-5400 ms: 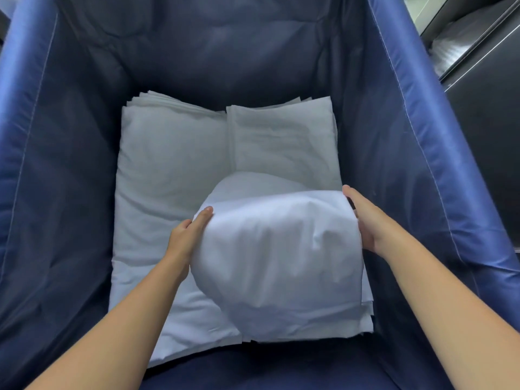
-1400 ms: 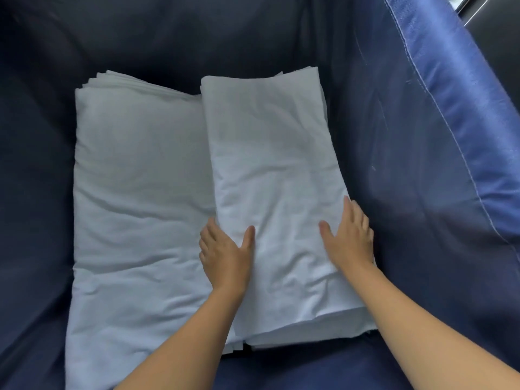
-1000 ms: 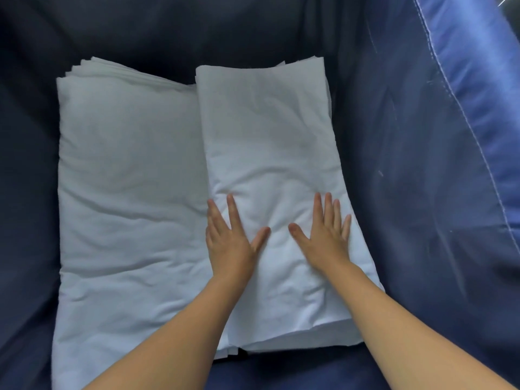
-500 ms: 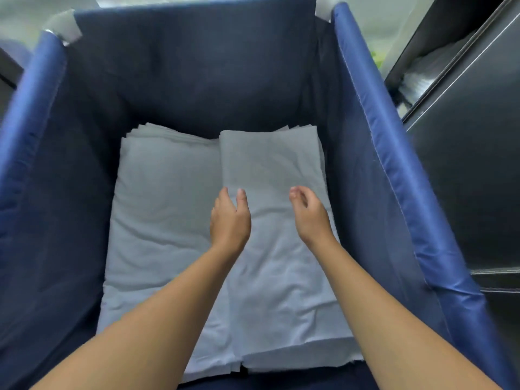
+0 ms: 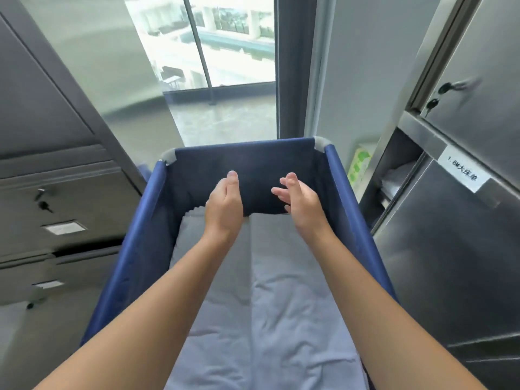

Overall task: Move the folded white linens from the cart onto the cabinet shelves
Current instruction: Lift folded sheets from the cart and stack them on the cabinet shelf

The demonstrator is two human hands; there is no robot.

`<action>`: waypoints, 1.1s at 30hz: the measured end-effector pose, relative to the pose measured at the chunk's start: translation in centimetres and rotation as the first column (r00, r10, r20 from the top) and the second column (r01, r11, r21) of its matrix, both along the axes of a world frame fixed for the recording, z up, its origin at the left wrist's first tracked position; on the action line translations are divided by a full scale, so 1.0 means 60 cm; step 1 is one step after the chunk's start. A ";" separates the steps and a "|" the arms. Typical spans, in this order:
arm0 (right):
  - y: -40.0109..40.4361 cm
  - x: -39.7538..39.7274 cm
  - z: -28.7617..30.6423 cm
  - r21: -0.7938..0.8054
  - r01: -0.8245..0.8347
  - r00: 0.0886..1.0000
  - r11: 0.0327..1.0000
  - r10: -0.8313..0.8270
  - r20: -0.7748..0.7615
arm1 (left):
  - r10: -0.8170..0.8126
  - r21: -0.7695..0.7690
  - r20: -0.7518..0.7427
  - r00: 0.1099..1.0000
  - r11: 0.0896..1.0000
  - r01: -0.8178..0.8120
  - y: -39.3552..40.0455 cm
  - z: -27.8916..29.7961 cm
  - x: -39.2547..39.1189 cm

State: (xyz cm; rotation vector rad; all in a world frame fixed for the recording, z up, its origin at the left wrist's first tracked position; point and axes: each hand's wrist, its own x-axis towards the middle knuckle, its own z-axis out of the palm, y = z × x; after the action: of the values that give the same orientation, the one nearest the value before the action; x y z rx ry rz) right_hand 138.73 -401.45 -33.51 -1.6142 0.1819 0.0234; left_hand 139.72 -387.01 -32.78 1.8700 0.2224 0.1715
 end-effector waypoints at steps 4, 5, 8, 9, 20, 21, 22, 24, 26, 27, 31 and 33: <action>0.024 -0.003 0.117 0.022 -0.055 0.997 0.998 0.054 0.057 | 0.028 -0.018 0.008 1.000 0.999 -0.028 0.024 0.115 -0.010; 0.031 -0.005 0.144 0.030 -0.070 0.995 0.997 0.068 0.071 | 0.032 -0.031 0.015 0.999 0.999 -0.032 0.029 0.140 -0.014; 0.050 -0.014 0.222 0.080 -0.116 0.988 0.990 0.107 0.107 | 0.013 -0.046 0.061 0.998 0.999 -0.010 0.043 0.209 -0.029; 0.057 -0.019 0.255 0.081 -0.137 0.983 0.987 0.125 0.138 | 0.011 -0.047 0.088 0.996 0.999 -0.007 0.049 0.237 -0.035; 0.081 -0.094 0.497 0.067 -0.213 0.906 0.975 0.172 0.386 | 0.002 0.096 0.341 0.940 0.995 -0.037 0.066 0.467 -0.116; 0.081 -0.101 0.515 0.060 -0.211 0.898 0.976 0.169 0.407 | 0.013 0.081 0.360 0.933 0.996 -0.045 0.067 0.487 -0.125; 0.082 -0.107 0.532 0.048 -0.215 0.884 0.976 0.173 0.434 | 0.028 0.052 0.387 0.922 0.997 -0.052 0.071 0.505 -0.132; 0.085 -0.118 0.559 0.044 -0.229 0.866 0.972 0.183 0.466 | 0.057 -0.023 0.429 0.902 0.998 -0.053 0.078 0.536 -0.141; 0.089 -0.127 0.579 0.043 -0.237 0.853 0.971 0.187 0.488 | 0.072 -0.102 0.456 0.887 0.994 -0.028 0.081 0.561 -0.152; 0.093 -0.131 0.586 0.038 -0.237 0.848 0.971 0.188 0.495 | 0.076 -0.127 0.457 0.886 0.992 -0.020 0.082 0.570 -0.156; 0.107 -0.144 0.587 0.038 -0.249 0.830 0.968 0.193 0.523 | 0.070 -0.167 0.433 0.899 0.986 0.004 0.084 0.578 -0.160; 0.116 -0.148 0.580 0.049 -0.255 0.828 0.966 0.192 0.527 | 0.075 -0.179 0.419 0.905 0.984 0.002 0.081 0.577 -0.166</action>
State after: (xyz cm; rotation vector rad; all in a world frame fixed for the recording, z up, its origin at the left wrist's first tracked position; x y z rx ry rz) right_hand 129.86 -394.52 1.27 -1.4593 -0.4251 -0.2182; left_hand 129.77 -382.16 1.82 1.6072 -0.0295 0.5624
